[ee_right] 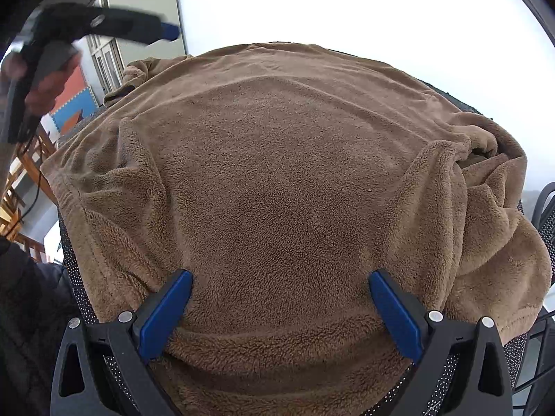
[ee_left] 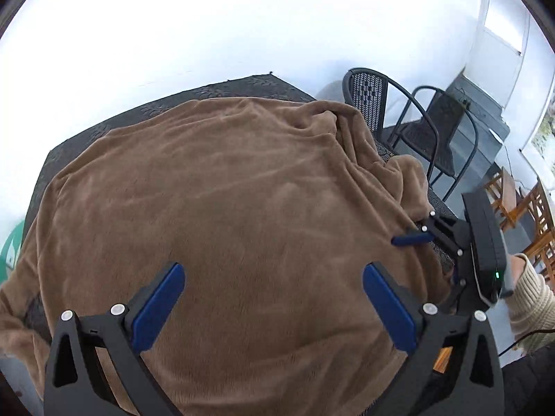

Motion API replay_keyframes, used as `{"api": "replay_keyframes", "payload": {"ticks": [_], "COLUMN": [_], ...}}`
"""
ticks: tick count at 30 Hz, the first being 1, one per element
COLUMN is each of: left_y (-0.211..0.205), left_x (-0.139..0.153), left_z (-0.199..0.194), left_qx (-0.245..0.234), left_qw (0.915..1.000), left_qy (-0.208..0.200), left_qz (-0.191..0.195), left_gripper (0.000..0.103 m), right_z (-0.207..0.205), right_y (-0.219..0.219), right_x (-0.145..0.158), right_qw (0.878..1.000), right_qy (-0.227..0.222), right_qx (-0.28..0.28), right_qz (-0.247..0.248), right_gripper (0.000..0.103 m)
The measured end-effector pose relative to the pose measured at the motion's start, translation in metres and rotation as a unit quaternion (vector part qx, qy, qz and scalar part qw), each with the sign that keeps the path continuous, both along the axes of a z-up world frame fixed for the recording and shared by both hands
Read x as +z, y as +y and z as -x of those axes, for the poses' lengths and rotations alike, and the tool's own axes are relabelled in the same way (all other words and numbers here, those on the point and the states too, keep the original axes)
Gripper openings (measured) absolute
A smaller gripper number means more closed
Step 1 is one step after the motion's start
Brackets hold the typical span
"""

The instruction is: Fold clothes

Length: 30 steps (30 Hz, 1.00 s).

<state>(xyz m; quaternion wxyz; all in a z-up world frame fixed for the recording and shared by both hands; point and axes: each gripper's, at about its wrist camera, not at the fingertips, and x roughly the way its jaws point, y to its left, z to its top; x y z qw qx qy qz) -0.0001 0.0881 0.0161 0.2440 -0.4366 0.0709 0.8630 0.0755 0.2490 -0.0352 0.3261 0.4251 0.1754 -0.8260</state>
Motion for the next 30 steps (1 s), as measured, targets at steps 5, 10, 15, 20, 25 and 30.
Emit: {"api": "replay_keyframes", "payload": {"ticks": [5, 10, 15, 20, 25, 30], "left_y": [0.022, 0.029, 0.015, -0.01, -0.02, -0.004], "left_x": [-0.006, -0.023, -0.052, -0.08, -0.095, -0.099], "left_z": [0.033, 0.061, 0.085, 0.095, 0.09, 0.081], "left_qx": [-0.023, -0.034, -0.01, 0.032, 0.037, 0.027], "left_qw": [0.9997, 0.9986, 0.997, 0.9928, 0.9913, 0.997], "left_qy": [-0.011, -0.035, -0.069, -0.103, -0.108, -0.071], "left_qz": [-0.003, -0.02, -0.033, -0.052, -0.064, -0.014], "left_gripper": [0.103, 0.103, 0.103, 0.103, 0.103, 0.103], "right_z": [-0.001, -0.001, 0.008, 0.025, 0.025, 0.009], "right_y": [-0.001, -0.001, 0.01, 0.066, 0.125, 0.159], "right_x": [0.0, 0.0, 0.012, 0.049, 0.054, 0.04], "right_qw": [1.0, 1.0, 0.999, 0.983, 0.946, 0.915], "right_qy": [0.003, 0.003, -0.023, 0.023, 0.031, 0.003], "right_qx": [-0.001, -0.004, -0.037, -0.171, -0.306, -0.374], "right_qz": [-0.001, 0.001, 0.015, 0.07, 0.103, 0.153], "right_gripper": [0.103, 0.103, 0.102, 0.102, 0.102, 0.102]}}
